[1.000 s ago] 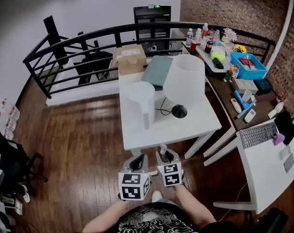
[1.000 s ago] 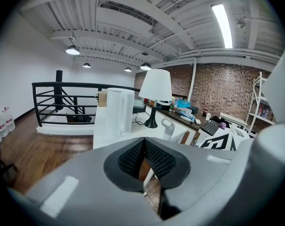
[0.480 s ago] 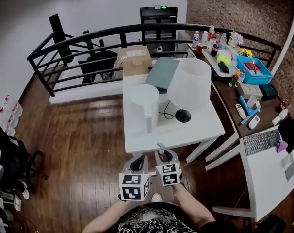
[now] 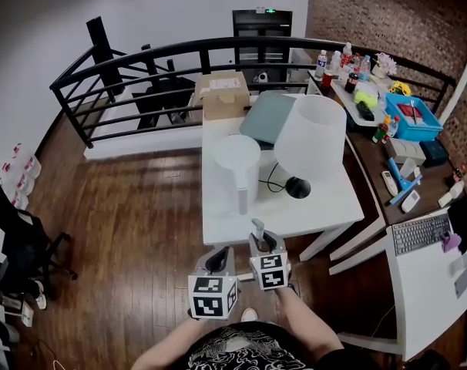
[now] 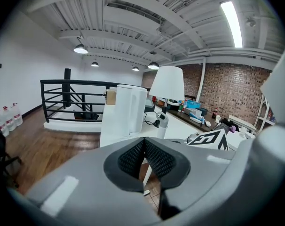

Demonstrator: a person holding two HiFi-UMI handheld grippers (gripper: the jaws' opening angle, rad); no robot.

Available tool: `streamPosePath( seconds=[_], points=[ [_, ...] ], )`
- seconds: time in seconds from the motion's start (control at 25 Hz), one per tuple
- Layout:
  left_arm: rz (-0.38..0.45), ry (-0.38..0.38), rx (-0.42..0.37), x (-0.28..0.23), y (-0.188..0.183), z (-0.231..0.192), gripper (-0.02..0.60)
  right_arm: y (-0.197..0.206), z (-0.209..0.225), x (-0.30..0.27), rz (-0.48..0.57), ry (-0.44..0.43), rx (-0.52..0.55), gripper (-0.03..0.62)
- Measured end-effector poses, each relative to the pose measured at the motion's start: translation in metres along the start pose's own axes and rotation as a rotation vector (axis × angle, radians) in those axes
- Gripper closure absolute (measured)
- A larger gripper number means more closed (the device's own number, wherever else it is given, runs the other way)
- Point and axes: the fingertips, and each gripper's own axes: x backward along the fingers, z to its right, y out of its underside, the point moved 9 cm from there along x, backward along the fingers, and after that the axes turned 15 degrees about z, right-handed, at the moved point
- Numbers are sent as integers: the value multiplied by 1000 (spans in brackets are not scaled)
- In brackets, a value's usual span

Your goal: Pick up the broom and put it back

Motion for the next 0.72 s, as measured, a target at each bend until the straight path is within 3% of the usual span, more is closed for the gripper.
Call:
streamPosePath(
  seconds=[0.72],
  points=[
    [-7,-24,21,0,3,-13,577,-1,1,-10,-17,1,-5,461]
  ],
)
